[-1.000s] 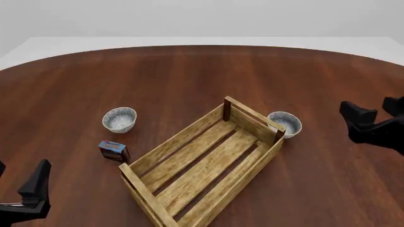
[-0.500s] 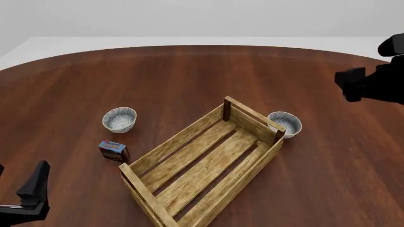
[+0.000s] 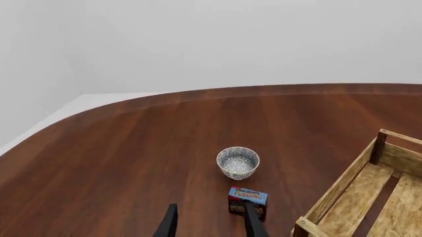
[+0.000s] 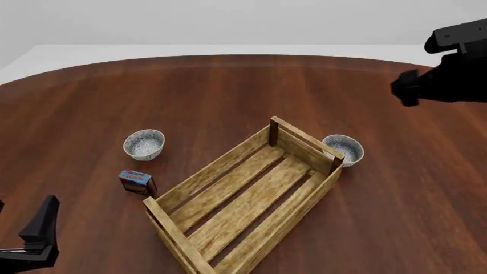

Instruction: Stack the right bowl on the left bowl and place them in the tray.

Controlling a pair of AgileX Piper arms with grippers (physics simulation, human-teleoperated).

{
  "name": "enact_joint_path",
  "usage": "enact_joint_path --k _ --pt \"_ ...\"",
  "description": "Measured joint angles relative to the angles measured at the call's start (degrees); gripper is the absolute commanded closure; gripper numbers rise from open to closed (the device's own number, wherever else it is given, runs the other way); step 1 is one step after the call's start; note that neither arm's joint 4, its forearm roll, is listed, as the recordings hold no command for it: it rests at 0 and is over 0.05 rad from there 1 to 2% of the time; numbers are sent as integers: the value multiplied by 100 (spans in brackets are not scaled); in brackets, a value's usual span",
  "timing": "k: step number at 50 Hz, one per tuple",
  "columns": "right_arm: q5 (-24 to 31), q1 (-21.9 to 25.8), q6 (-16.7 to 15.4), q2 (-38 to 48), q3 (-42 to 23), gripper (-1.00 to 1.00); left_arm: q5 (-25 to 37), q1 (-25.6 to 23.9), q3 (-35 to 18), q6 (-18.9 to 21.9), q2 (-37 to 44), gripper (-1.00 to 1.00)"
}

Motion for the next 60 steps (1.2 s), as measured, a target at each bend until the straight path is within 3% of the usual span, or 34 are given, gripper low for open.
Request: enact_joint_path --k 60 --pt "-881 -44 79 2492 -273 -100 389 4 -43 -54 -416 -100"
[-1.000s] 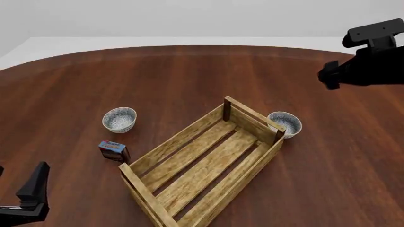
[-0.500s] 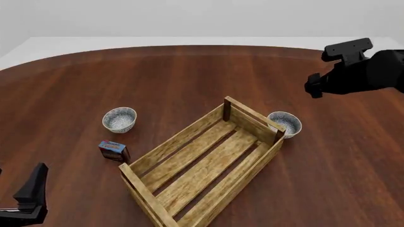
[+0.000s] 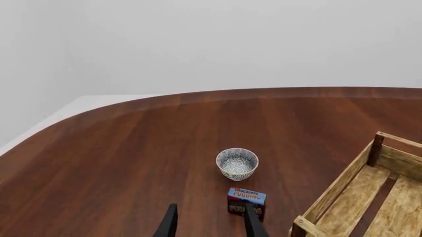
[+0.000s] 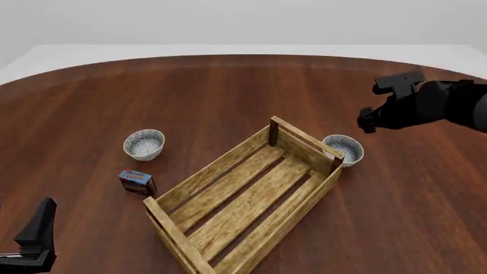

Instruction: Stack the right bowl on the left bowl and place them in the tray.

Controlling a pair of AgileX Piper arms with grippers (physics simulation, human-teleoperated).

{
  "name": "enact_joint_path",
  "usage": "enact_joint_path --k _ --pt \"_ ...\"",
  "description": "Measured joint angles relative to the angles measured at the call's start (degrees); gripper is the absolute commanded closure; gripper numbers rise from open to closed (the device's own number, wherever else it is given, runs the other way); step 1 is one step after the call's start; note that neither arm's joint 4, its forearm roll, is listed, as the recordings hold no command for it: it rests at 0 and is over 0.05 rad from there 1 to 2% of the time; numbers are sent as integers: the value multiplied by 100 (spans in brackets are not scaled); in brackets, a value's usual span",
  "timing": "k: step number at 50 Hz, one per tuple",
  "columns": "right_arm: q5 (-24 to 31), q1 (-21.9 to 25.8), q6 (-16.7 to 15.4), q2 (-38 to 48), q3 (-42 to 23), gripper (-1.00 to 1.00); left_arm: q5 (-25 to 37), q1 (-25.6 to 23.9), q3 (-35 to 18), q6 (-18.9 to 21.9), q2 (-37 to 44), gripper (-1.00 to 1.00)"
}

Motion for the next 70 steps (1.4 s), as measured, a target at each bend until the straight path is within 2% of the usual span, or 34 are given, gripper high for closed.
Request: enact_joint_path --k 28,66,67,70 --pt "-599 50 108 878 188 -100 -31 7 20 -33 37 -100" --pt "-1165 142 305 1588 365 -100 1 36 41 -68 0 -100" --pt "-1176 144 312 1587 370 100 1 36 42 -69 0 -100" --pt "-1215 153 331 1585 362 100 1 36 44 -69 0 -100"
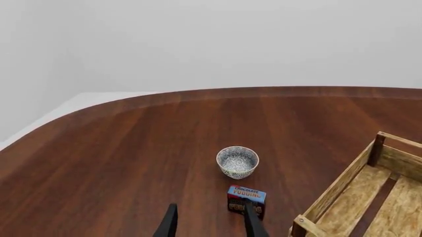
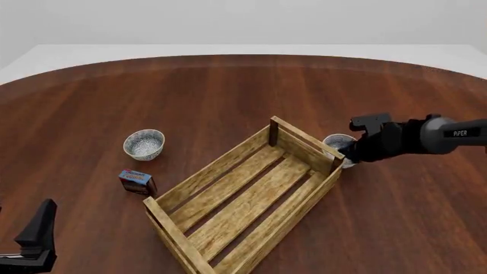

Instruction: Stack the right bowl on the left bowl and place them in the tray.

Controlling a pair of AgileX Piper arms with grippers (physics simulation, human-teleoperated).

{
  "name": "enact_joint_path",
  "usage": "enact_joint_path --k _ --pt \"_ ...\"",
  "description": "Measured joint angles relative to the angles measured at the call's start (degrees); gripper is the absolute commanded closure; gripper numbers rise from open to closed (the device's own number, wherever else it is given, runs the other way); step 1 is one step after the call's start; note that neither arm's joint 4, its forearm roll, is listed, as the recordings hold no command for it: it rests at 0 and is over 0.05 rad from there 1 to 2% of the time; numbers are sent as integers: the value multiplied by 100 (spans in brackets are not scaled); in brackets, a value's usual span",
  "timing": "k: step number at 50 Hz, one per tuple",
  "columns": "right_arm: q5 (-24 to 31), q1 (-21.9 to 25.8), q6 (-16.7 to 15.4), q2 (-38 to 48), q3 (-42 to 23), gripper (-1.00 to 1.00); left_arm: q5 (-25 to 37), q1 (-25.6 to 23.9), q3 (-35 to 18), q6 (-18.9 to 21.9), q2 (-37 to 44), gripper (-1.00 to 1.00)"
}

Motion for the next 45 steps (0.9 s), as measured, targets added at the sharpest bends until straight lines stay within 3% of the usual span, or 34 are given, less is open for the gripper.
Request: enact_joint_path --k 14,45 --pt "-68 26 75 -128 21 100 6 -3 2 4 -11 -100" --pt "45 -230 -211 -1225 214 100 39 12 -17 -8 -42 -100"
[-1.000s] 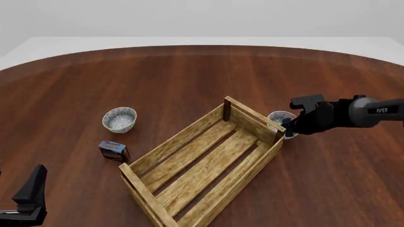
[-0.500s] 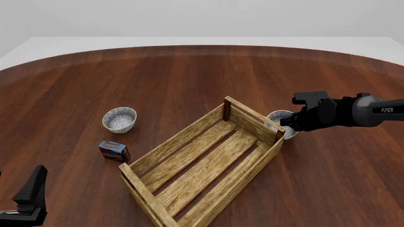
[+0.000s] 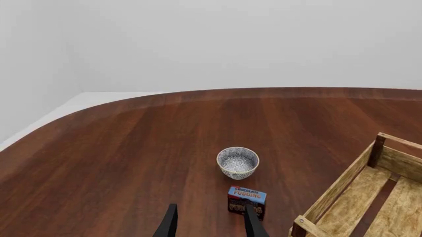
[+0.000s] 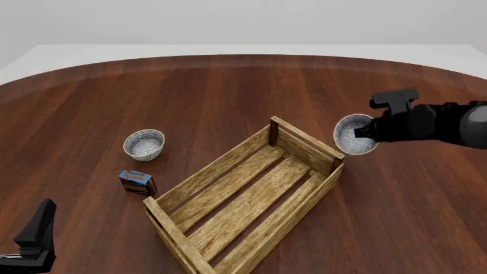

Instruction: Stack the right bowl on the left bowl and place them in the tray.

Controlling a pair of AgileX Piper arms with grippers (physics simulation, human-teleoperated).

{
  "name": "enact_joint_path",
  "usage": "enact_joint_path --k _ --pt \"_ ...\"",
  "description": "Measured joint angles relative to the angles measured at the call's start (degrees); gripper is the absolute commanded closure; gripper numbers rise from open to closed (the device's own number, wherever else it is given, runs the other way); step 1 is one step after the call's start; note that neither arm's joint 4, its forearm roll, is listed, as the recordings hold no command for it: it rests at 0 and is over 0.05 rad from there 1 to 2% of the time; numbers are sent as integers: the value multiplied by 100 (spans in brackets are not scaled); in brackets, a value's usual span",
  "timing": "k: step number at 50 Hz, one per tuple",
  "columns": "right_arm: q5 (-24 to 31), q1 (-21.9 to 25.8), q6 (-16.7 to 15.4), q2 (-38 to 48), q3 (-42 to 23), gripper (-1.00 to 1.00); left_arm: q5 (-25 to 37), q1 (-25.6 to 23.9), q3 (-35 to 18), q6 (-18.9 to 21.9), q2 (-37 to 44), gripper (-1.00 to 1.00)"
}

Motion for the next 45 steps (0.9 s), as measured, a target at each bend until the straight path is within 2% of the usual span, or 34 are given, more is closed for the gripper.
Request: enact_joint_path --k 19,33,45 --pt "321 344 406 -1677 219 100 25 14 -36 2 -14 -100" --pt "664 917 819 -2885 438 100 46 -28 -80 20 -6 -100" --pt "616 1446 1196 -3655 675 100 73 -57 -131 43 8 -100"
